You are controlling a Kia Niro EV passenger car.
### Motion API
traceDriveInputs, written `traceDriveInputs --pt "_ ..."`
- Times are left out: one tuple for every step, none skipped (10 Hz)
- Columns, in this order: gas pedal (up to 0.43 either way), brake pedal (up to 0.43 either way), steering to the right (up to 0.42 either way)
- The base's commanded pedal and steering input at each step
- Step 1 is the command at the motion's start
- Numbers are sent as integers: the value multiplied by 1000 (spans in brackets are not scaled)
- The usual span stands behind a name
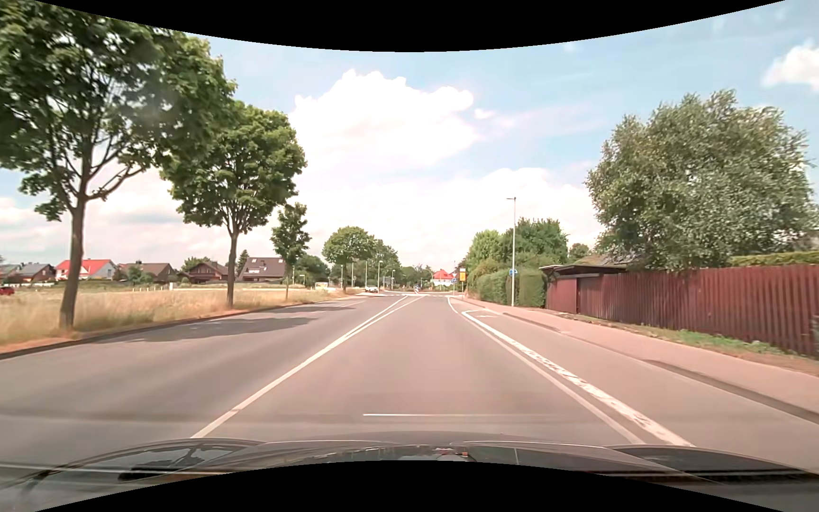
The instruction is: Follow the waypoints while adhering to traffic rules and regulations
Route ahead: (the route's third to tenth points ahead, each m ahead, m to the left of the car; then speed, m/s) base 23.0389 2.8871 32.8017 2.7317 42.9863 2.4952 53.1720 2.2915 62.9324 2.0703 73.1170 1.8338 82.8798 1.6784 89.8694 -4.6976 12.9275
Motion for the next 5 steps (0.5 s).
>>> traceDriveInputs --pt "0 0 4" --pt "0 0 5" --pt "0 12 4" --pt "0 43 4" --pt "0 79 4"
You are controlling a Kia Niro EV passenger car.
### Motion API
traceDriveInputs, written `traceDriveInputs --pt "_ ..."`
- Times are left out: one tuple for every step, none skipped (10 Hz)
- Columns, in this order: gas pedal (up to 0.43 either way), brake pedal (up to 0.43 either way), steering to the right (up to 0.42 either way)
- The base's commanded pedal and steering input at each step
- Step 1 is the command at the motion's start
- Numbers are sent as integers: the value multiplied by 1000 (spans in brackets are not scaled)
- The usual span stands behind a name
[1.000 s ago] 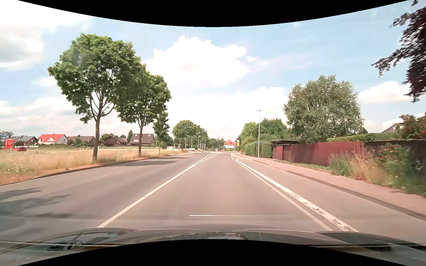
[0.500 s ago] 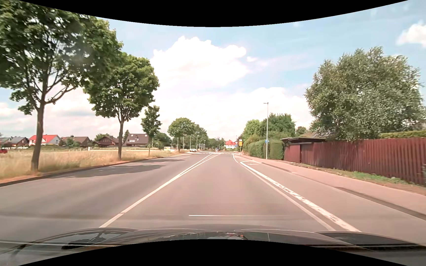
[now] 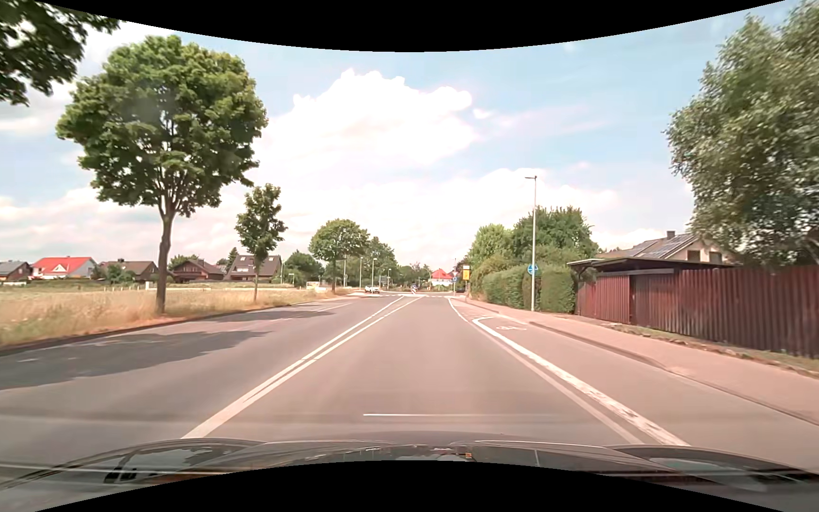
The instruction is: Follow the waypoints while adhering to traffic rules and regulations
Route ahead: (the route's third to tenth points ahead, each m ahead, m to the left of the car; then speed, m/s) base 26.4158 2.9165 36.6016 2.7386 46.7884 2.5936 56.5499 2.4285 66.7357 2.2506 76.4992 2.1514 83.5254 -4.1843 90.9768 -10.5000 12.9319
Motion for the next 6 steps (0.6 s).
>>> traceDriveInputs --pt "0 98 4" --pt "0 110 4" --pt "0 128 4" --pt "0 146 4" --pt "0 152 4" --pt "0 134 4"
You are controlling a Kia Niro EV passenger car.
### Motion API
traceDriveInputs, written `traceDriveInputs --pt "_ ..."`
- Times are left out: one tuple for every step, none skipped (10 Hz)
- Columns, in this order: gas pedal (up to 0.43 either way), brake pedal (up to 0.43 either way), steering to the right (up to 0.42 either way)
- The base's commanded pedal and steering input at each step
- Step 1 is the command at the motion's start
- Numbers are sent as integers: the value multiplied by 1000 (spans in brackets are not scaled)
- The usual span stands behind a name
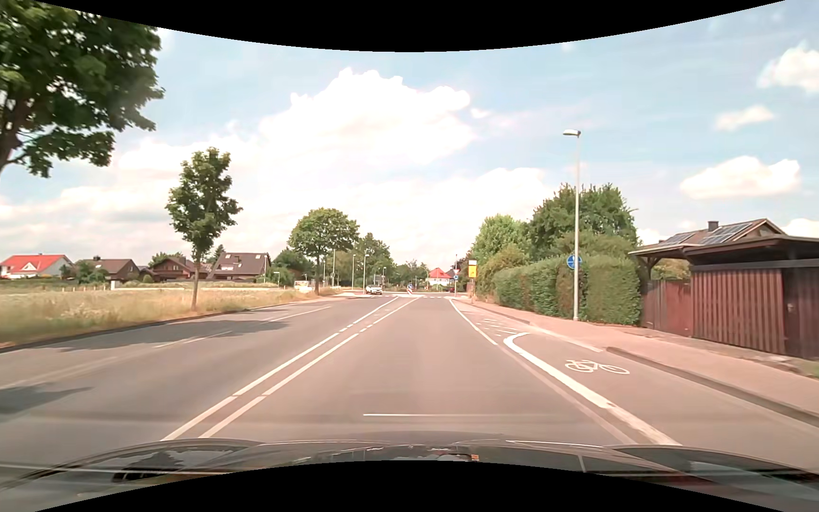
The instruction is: Follow the waypoints while adhering to traffic rules and regulations
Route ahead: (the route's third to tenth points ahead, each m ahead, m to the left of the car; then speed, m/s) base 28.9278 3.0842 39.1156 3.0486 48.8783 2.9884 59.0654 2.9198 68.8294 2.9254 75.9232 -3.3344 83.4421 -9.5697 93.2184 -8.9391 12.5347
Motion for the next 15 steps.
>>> traceDriveInputs --pt "0 37 4" --pt "0 0 3" --pt "0 0 3" --pt "0 0 3" --pt "0 0 3" --pt "47 0 3" --pt "59 0 3" --pt "59 0 3" --pt "47 0 2" --pt "39 0 2" --pt "39 0 2" --pt "39 0 5" --pt "39 0 6" --pt "39 0 6" --pt "28 0 6"
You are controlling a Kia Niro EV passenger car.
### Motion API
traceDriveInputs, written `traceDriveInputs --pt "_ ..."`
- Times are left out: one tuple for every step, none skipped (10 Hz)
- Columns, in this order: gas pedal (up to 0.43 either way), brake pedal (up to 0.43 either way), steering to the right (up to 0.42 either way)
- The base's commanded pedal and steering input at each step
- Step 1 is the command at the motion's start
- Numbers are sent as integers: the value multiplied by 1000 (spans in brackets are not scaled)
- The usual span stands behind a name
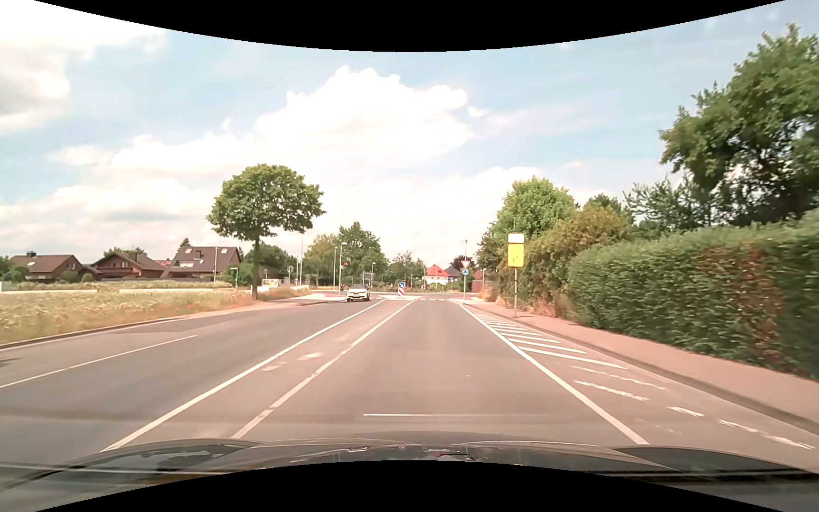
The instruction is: Follow the waypoints while adhering to traffic rules and regulations
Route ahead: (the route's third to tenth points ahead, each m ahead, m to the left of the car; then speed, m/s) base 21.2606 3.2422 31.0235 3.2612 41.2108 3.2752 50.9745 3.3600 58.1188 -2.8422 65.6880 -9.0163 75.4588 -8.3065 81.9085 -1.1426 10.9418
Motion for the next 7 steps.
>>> traceDriveInputs --pt "28 0 6" --pt "28 0 6" --pt "28 0 6" --pt "28 0 6" --pt "28 0 6" --pt "28 0 6" --pt "28 0 6"
